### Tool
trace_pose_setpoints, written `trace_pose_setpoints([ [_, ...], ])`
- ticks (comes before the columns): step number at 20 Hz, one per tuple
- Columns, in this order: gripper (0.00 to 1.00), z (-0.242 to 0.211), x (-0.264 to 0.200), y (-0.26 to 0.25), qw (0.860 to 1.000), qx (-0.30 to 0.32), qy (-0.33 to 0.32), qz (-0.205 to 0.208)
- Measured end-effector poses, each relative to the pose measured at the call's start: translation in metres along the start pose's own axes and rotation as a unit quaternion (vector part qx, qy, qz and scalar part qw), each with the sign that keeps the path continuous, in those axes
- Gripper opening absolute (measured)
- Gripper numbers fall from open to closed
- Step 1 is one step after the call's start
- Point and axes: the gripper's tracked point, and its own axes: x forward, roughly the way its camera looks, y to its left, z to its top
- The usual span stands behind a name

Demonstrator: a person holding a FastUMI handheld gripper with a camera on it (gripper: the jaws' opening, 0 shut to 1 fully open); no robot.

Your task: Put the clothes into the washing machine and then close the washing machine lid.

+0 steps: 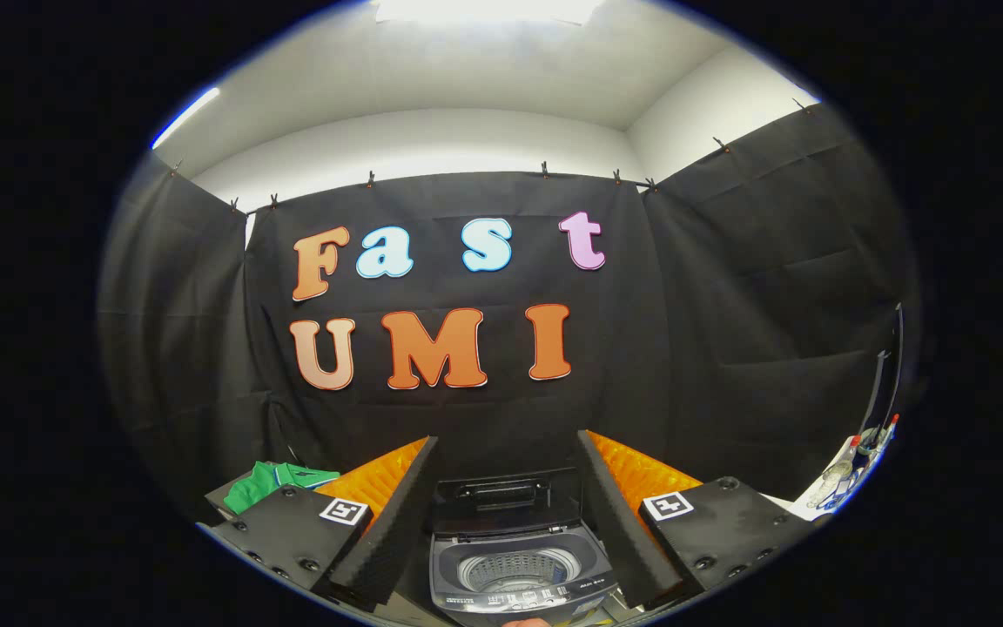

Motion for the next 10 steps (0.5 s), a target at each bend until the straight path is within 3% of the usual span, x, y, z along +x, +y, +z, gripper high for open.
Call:
trace_pose_setpoints([
  [10,0.99,-0.0027,-0.0101,-0.0022,1.0,0.008,0.002,-0.002],
])
